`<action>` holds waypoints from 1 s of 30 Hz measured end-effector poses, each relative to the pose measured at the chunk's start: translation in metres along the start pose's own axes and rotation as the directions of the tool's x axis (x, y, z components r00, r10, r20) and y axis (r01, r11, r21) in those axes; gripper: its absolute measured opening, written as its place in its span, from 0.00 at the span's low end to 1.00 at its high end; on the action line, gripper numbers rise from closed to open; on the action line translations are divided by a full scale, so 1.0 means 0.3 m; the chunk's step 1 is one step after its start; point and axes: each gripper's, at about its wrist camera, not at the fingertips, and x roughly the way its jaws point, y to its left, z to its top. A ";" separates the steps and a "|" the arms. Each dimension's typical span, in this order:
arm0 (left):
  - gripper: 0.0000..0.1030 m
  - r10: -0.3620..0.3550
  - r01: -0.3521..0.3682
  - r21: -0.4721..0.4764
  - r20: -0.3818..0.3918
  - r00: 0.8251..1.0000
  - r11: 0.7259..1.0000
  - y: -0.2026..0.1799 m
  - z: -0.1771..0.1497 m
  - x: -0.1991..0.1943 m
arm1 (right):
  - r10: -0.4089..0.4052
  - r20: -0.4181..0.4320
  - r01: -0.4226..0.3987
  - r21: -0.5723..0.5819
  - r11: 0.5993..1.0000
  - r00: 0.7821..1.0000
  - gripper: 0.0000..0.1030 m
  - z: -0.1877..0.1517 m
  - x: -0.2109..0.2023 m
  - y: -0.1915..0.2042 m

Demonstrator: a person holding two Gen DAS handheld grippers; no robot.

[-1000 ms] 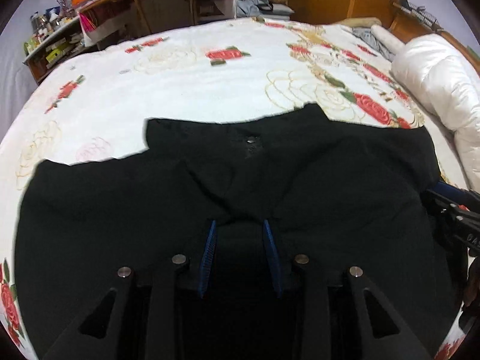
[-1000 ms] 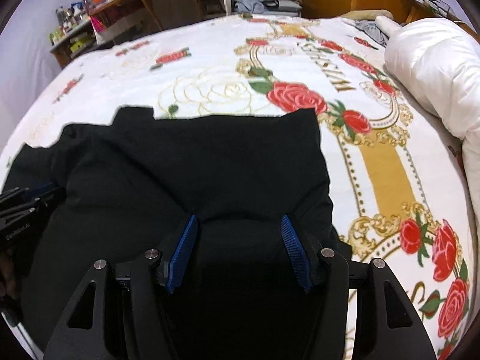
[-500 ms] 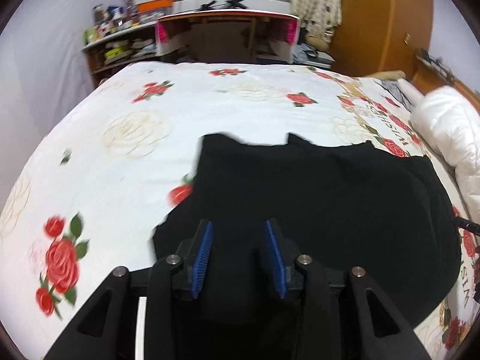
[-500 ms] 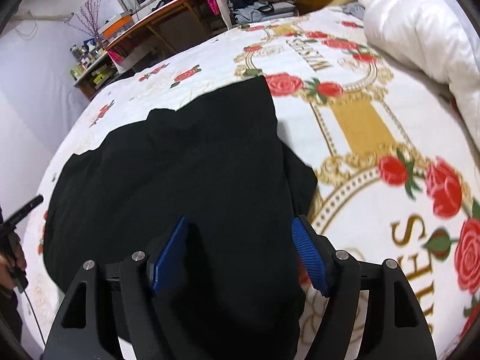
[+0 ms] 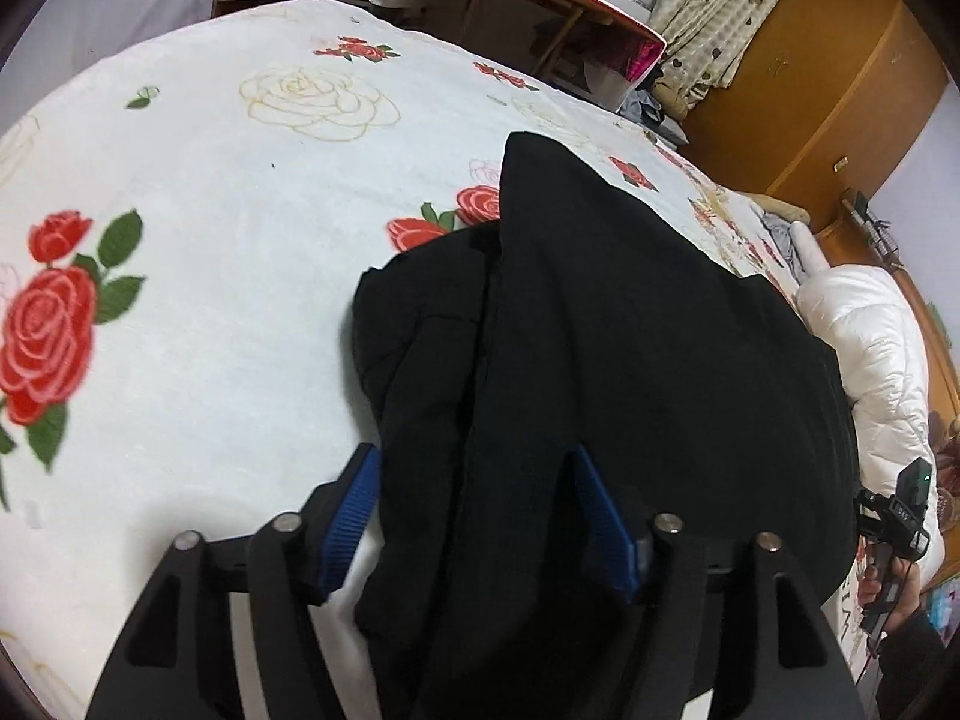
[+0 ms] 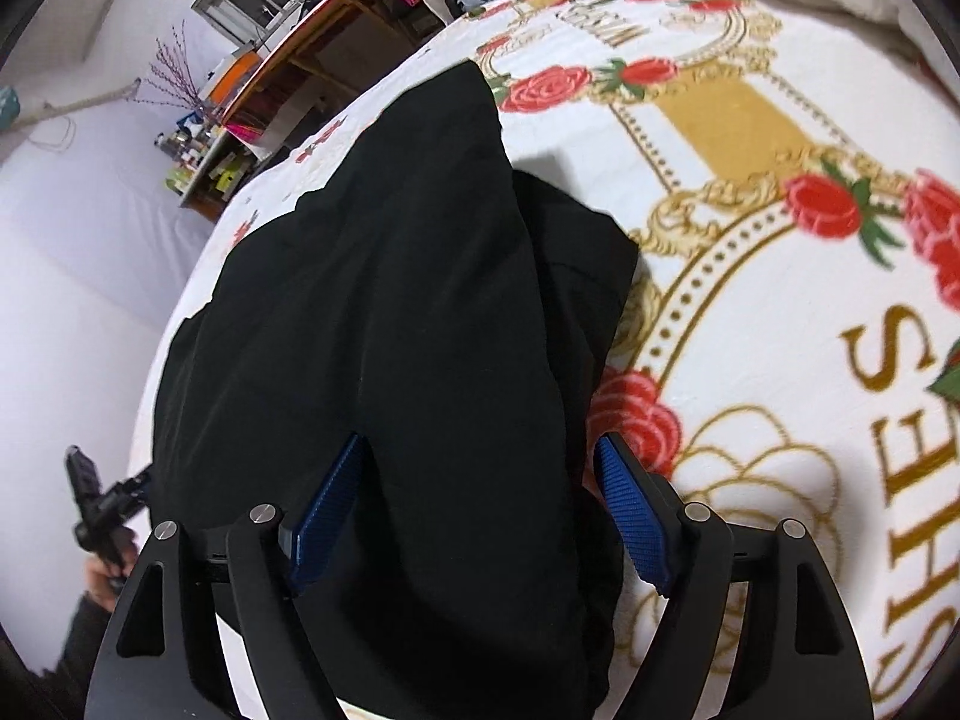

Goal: Fold large clothes
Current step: 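Lift the folded edge and fold it over the coat with both tools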

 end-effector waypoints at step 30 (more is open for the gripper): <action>0.26 -0.019 0.021 -0.054 0.042 0.999 0.998 -0.076 0.044 -0.025 | 0.057 0.041 -0.057 0.011 0.998 0.998 0.31 0.028 -0.018 0.127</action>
